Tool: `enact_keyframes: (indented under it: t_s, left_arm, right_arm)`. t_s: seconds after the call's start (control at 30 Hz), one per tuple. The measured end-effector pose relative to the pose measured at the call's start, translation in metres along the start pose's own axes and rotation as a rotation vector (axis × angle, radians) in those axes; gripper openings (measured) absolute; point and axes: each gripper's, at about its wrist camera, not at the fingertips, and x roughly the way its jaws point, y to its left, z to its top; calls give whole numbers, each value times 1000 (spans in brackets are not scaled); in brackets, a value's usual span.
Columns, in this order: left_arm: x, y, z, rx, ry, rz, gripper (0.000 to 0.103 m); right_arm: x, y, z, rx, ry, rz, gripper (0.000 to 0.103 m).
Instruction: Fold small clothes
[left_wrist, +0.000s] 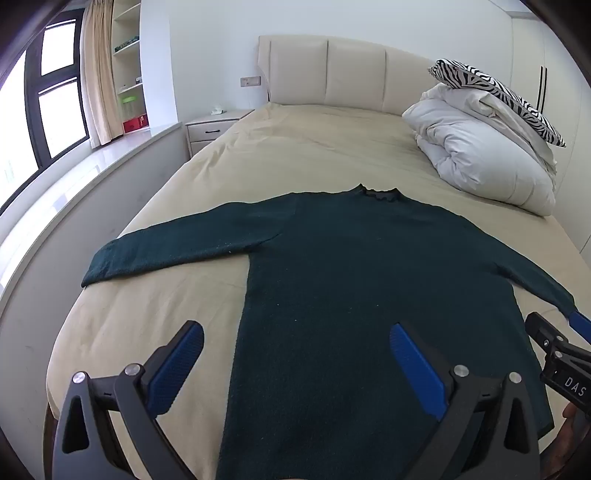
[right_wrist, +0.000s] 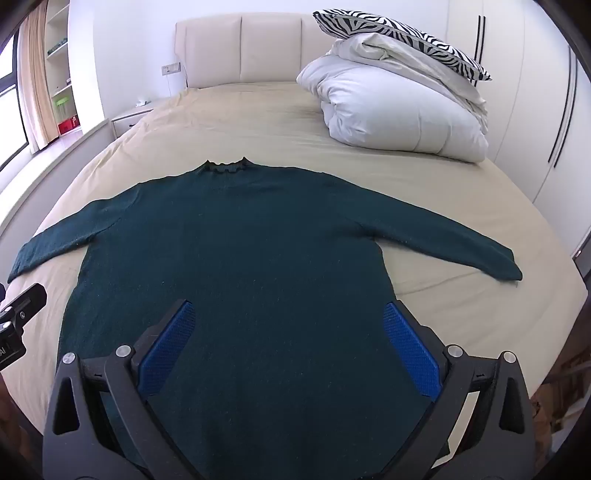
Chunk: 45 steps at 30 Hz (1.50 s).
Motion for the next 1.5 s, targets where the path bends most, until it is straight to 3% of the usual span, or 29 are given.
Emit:
enact_keyframes:
  t_s: [1.5]
  left_arm:
    - [0, 0, 0, 3, -9, 3, 103]
  right_arm:
    - [2, 4, -2, -10, 19, -3, 103]
